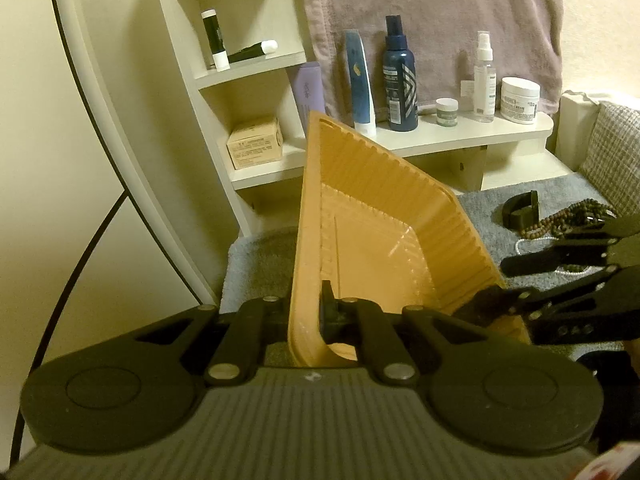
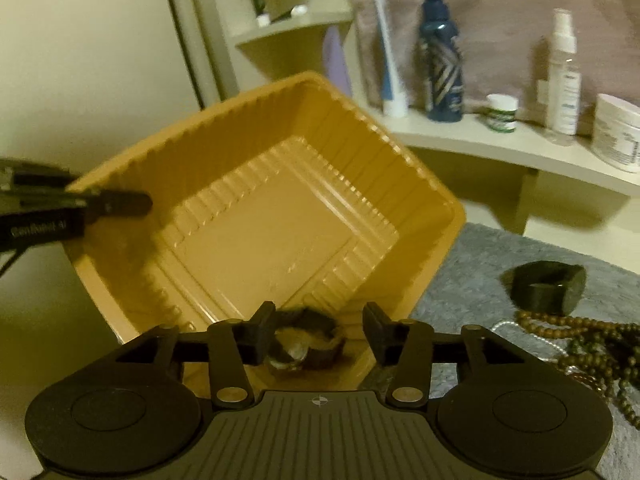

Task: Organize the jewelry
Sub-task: 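Grasp a black bracelet with the right gripper while the left gripper holds the tray tilted, then release the black bracelet into the orange tray with the right gripper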

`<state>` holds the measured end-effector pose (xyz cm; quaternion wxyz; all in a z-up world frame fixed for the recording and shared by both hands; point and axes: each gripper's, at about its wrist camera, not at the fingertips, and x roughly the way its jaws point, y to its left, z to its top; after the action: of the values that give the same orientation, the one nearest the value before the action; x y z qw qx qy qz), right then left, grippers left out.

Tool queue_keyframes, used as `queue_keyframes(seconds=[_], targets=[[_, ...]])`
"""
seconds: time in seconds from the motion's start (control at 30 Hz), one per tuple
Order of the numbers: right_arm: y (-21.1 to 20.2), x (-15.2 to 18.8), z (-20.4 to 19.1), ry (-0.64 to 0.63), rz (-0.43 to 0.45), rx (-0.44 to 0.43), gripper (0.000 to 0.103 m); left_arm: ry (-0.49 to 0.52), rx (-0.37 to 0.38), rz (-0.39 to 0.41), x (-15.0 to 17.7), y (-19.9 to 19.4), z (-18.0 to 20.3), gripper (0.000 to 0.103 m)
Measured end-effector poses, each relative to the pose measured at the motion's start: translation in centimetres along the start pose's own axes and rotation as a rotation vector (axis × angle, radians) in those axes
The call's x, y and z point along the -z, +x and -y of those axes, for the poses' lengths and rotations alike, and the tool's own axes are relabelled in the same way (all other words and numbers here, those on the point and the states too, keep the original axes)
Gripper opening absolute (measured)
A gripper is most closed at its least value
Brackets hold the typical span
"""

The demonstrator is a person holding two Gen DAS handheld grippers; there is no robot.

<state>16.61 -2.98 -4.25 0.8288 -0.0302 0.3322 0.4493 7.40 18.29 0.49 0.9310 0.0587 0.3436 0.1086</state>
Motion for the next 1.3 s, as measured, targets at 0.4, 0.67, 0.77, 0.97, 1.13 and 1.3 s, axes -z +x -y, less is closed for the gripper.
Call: queue_keyframes(seconds=[0.4,0.67,0.77,0.97,1.13,1.3], targets=[[-5.9,2.9,3.3,0.079,0.099,0.286,0.054,0.019,-0.001,-0.009,0.1,0.1,0.2,0.006],[-8.0,6.1,7.6,0.146,0.068,0.479,0.054,0.023,-0.002,-0.005,0.2,0.1,0.2,0.006],[-8.4,6.7,8.8,0.178,0.065,0.520,0.054,0.023,-0.002,-0.006,0.2,0.1,0.2,0.006],[-8.7,6.3,10.5,0.191,0.081,0.549,0.054,0.026,-0.006,-0.003,0.2,0.0,0.3,0.006],[-6.8,5.8,11.5,0.130,0.030,0.547,0.042,0.029,-0.009,-0.003,0.1,0.0,0.5,0.006],[-5.0,5.3,12.5,0.109,-0.003,0.526,0.033,0.024,-0.011,-0.005,0.0,-0.1,0.4,0.006]])
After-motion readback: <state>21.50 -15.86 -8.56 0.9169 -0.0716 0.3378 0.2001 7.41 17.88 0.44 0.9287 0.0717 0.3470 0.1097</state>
